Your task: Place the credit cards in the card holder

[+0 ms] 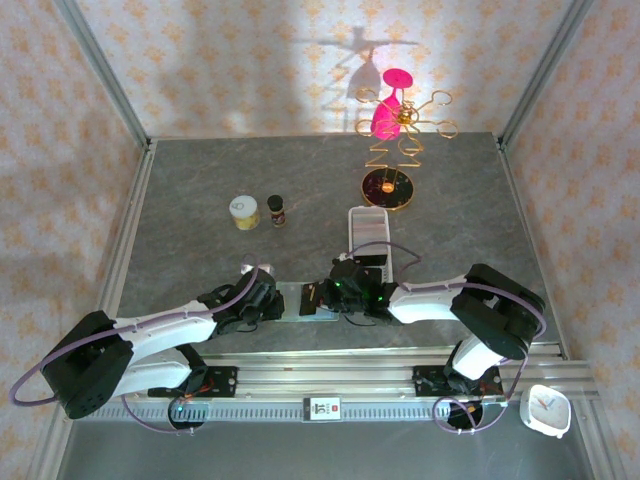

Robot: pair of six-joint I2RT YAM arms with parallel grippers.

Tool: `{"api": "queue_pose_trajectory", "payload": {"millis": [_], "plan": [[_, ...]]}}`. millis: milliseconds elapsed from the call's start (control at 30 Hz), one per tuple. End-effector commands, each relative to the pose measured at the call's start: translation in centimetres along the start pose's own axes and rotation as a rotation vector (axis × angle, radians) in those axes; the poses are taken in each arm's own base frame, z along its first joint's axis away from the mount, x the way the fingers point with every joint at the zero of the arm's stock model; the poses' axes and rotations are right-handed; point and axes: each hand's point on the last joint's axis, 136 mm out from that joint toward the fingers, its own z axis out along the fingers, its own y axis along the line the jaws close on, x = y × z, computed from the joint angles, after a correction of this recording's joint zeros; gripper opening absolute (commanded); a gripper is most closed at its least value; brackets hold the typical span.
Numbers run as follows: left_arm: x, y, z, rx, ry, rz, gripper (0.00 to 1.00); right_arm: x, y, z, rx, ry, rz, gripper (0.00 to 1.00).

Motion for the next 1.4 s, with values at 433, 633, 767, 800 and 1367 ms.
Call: {"api": "queue_pose_trajectory", "payload": {"millis": [433,633,767,800,1367], "plan": [[0.8,1.1,0.1,-0.039,0.013,0.005,0.12,-2.5,-1.3,0.0,0.043,-0.131,-0.037,0.0],[0.7,1.0,0.1,-0.037,0.013,0.004,0.12,-2.4,-1.2,0.9,0.042,-0.113,-0.063,0.0],[0.7,1.0,0.0,-0.041,0.011,0.007,0.12,-1.9,-0.9,1.2,0.021,-0.084,-0.065,0.0],[0.7,1.1,0.0,-0.042,0.011,0.007,0.12,-1.7,-0.8,1.2,0.009,-0.074,-0.063,0.0],[0.7,1.0,0.2,-0.043,0.012,0.011,0.12,1.5,-2.6,1.5,0.062,0.058,-0.006,0.0]]}}
